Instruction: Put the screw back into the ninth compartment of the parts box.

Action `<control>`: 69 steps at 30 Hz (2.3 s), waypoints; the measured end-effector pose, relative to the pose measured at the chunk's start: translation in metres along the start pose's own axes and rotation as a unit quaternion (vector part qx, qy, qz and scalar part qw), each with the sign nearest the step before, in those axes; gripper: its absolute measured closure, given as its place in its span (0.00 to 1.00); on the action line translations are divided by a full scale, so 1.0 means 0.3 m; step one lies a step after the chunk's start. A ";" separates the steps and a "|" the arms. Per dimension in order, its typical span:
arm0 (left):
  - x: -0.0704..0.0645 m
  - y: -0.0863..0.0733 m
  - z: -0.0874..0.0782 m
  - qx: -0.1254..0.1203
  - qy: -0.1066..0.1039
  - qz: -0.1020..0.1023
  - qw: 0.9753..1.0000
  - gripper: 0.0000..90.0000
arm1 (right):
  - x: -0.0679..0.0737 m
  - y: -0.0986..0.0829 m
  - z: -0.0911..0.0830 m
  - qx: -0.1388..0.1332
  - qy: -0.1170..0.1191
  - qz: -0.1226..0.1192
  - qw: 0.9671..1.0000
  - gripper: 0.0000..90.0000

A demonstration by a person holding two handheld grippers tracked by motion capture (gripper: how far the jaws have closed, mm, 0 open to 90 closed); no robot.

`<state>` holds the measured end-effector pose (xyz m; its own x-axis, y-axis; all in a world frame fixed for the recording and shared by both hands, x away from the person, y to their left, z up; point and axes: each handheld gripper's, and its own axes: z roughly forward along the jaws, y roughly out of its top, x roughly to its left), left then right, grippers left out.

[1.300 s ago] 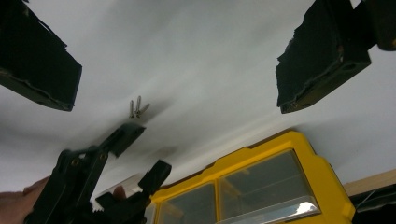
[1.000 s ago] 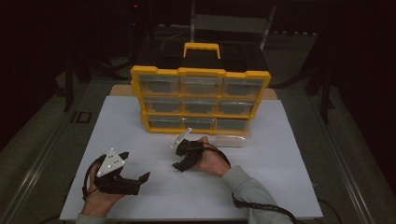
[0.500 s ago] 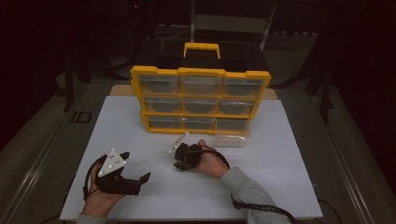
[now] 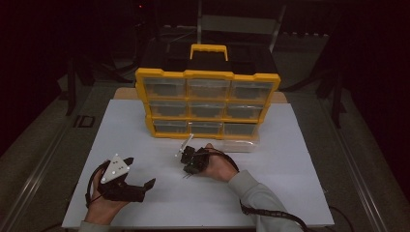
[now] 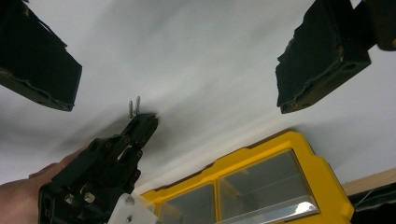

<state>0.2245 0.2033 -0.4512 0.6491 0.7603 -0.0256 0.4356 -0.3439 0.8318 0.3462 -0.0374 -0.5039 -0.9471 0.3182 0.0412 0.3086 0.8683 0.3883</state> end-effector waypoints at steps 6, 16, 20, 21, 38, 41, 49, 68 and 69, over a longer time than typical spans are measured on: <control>-0.001 0.000 0.001 0.000 0.000 0.000 1.000 0.01 | -0.004 -0.005 -0.005 0.010 0.006 0.008 1.000 0.97; 0.001 0.000 0.001 0.001 -0.001 -0.001 1.000 0.01 | -0.008 -0.008 -0.014 0.019 0.001 0.001 1.000 0.98; 0.000 0.000 0.002 0.001 0.000 -0.001 1.000 0.01 | -0.020 -0.020 -0.026 0.019 -0.001 0.007 1.000 0.97; 0.000 0.000 0.002 0.002 -0.001 0.000 1.000 0.01 | -0.023 -0.022 -0.029 0.019 -0.001 0.008 1.000 0.97; -0.001 0.002 -0.001 0.001 0.000 0.001 1.000 0.01 | -0.032 -0.023 -0.093 0.014 -0.009 0.001 1.000 0.97; -0.001 0.002 -0.001 0.002 0.000 0.001 1.000 0.01 | -0.032 -0.024 -0.104 0.015 -0.009 0.003 1.000 0.97; 0.000 0.002 -0.002 0.002 0.000 0.000 1.000 0.01 | -0.034 -0.021 -0.130 0.014 -0.007 0.002 1.000 0.97; -0.001 0.003 -0.003 0.002 -0.001 0.001 1.000 0.01 | -0.054 -0.006 -0.209 0.007 -0.018 -0.003 1.000 0.97; -0.001 0.003 -0.003 0.002 -0.001 0.000 1.000 0.01 | -0.054 -0.006 -0.214 0.008 -0.018 -0.002 1.000 0.97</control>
<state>0.2241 0.2032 -0.4501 0.6505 0.7590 -0.0260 0.4373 -0.3464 0.8299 0.3555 -0.0685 -0.4460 -0.9446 0.3281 0.0064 0.3065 0.8751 0.3744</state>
